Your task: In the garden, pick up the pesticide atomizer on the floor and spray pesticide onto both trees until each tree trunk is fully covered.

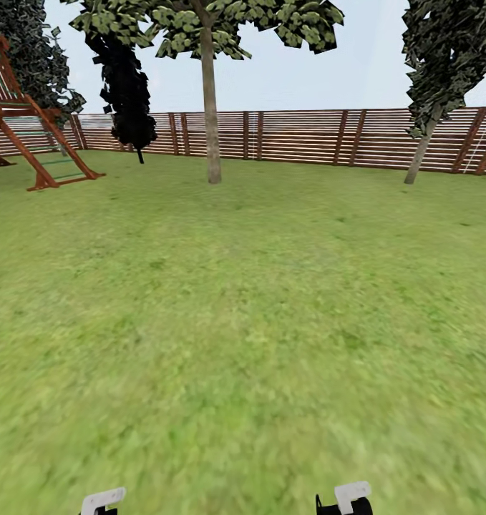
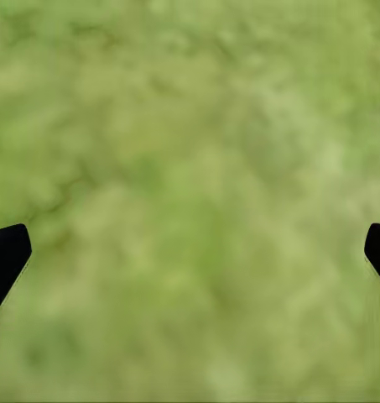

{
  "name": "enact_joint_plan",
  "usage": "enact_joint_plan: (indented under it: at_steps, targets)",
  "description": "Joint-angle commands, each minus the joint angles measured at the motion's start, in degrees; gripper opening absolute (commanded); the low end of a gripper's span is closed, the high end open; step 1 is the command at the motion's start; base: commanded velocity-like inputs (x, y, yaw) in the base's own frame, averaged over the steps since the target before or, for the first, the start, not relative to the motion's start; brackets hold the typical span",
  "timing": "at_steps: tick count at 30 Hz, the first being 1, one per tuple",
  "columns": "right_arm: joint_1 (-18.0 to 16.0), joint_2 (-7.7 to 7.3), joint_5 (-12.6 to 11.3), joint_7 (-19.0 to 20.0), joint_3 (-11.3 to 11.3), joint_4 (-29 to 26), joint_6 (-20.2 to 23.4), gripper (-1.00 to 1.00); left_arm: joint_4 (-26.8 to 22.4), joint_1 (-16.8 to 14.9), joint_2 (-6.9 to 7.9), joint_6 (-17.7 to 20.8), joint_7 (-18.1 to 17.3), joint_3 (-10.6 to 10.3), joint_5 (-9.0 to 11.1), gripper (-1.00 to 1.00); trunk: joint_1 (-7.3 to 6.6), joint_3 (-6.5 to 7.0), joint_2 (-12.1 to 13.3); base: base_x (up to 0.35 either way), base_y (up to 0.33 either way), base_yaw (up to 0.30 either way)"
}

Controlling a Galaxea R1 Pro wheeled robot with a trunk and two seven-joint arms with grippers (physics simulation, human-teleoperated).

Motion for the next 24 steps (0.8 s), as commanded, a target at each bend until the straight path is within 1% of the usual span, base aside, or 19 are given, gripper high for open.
enact_joint_plan:
  at_steps: [1, 24]
  targets:
    - [-0.04, 0.01, 0.37, -0.6, 0.44, 0.06, 0.03, 1.0, 0.06, -0.04, 0.0, -0.21, 0.17, 0.11, -0.31, -1.0, 0.03, -0.05, -0.02, 0.34, 0.0, 0.0]
    - [-0.04, 0.01, 0.37, -0.6, 0.44, 0.06, 0.02, 1.0, 0.06, -0.04, -0.01, -0.21, 0.17, 0.11, -0.31, -1.0, 0.03, -0.05, -0.02, 0.34, 0.0, 0.0]
